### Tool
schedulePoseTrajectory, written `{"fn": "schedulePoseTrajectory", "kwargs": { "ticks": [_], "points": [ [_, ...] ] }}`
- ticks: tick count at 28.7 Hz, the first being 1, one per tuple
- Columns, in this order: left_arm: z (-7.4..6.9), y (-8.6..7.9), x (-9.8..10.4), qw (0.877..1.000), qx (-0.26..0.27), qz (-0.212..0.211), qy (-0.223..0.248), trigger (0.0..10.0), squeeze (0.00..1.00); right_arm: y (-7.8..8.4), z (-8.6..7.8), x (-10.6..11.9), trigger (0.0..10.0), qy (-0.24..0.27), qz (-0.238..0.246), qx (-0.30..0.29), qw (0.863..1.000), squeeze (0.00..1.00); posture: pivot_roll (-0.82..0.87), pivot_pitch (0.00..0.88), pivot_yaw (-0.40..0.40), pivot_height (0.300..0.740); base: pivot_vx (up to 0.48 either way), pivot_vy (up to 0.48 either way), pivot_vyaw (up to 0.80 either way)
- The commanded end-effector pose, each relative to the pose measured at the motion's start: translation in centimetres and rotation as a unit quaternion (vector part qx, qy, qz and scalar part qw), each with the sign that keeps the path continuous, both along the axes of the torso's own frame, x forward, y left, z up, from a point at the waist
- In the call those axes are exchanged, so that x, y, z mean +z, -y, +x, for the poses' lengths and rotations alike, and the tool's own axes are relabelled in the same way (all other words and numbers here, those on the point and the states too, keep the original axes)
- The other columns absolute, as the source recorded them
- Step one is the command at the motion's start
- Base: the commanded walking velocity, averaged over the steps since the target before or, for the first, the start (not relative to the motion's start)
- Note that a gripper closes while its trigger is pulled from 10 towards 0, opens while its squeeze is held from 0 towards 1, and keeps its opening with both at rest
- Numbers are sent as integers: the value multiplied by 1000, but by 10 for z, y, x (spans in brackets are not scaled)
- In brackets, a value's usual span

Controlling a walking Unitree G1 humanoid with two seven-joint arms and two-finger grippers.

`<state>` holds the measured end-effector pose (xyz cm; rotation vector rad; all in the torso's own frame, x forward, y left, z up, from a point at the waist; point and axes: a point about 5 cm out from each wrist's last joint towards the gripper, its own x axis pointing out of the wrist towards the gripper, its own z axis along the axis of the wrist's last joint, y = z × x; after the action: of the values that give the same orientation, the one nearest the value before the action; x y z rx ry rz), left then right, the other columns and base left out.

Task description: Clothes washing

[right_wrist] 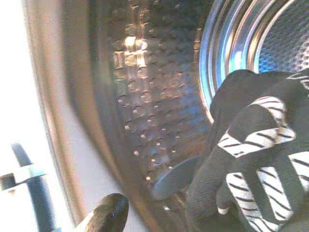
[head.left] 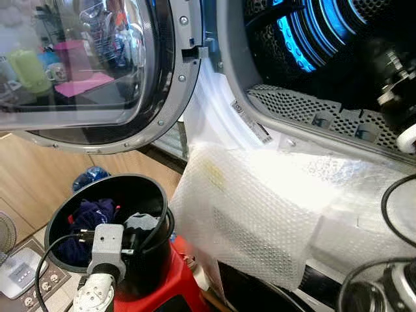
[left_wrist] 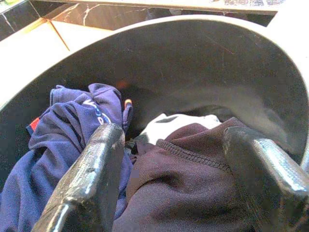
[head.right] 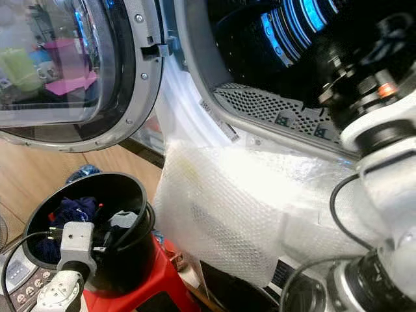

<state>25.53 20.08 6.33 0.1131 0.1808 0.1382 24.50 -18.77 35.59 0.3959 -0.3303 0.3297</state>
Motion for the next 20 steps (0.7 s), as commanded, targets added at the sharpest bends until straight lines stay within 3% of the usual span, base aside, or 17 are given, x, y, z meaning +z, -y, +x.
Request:
{"fn": "schedulePoseTrajectory", "kwargs": {
  "ticks": [1, 5, 8, 11, 14, 20],
  "points": [
    [-4, 0, -8, 1000, 0, -1, -19, 10000, 0, -4, -12, 10, 10000, 36, -37, 5, 999, 0, -157, 95, 39, 740, 0, 0, 0],
    [-5, -1, -9, 1000, 3, -2, -20, 10000, 0, 6, -18, 13, 10000, 37, -64, -20, 997, 0, -158, 96, 35, 740, 0, 0, 0],
    [-7, -2, -11, 1000, 5, -3, -23, 10000, 0, 31, -27, 17, 10000, 28, -103, -75, 991, 0, -160, 98, 34, 740, 0, 0, 0],
    [-7, -1, -11, 1000, 5, -3, -24, 10000, 0, 36, -30, 16, 10000, 26, -117, -85, 989, 0, -164, 96, 35, 740, 0, 0, 0],
    [-4, 0, -10, 1000, 2, -4, -22, 10000, 0, 45, -40, 10, 10000, 6, -181, -93, 979, 0, -165, 94, 38, 740, 0, 0, 0],
    [-3, 0, -10, 1000, 1, -4, -22, 10000, 0, 56, -53, 6, 10000, -13, -219, -88, 972, 0, -174, 93, 40, 740, 0, 0, 0]
  ]
}}
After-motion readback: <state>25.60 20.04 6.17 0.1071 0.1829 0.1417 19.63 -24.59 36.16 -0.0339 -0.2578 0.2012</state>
